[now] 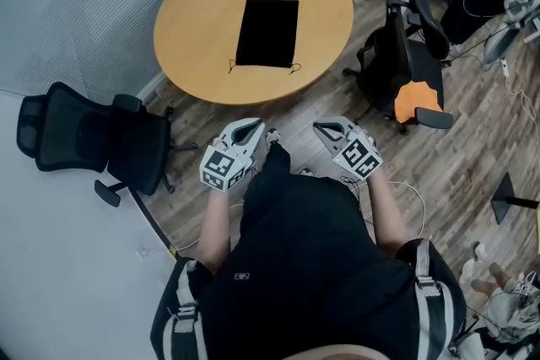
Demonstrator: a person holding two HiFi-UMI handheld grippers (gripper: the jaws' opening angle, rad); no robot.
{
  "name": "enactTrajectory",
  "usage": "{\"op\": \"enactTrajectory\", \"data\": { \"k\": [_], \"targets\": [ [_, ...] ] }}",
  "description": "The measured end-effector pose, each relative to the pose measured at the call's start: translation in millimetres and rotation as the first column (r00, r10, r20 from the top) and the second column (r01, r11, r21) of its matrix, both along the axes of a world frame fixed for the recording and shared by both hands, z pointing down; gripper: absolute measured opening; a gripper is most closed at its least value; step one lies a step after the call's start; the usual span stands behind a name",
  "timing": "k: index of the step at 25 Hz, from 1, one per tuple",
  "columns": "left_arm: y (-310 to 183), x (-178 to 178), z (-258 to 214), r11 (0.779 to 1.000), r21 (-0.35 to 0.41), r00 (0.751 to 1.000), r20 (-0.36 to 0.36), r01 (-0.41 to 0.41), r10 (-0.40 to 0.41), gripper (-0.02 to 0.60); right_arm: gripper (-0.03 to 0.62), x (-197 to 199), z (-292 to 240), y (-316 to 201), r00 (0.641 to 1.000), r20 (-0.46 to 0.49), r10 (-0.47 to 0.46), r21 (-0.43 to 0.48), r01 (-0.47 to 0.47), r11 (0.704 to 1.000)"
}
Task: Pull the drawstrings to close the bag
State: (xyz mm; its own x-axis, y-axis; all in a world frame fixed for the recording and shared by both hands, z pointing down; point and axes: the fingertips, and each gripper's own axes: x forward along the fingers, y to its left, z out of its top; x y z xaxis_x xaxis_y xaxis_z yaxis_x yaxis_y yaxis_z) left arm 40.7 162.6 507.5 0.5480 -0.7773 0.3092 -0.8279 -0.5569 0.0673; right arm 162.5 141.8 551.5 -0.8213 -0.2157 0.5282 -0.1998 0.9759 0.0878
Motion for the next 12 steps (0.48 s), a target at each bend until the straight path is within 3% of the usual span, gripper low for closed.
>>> {"op": "enactTrajectory", "data": {
  "k": [12],
  "targets": [
    [-40.7,-35.1,11.8,1.0,-0.03,1.0,-0.021,0.007,-0.008,0.017,0.058,-23.5,15.7,-34.5,0.999,-0.038,0.016,-0.03,-0.018,0.999]
  ]
}}
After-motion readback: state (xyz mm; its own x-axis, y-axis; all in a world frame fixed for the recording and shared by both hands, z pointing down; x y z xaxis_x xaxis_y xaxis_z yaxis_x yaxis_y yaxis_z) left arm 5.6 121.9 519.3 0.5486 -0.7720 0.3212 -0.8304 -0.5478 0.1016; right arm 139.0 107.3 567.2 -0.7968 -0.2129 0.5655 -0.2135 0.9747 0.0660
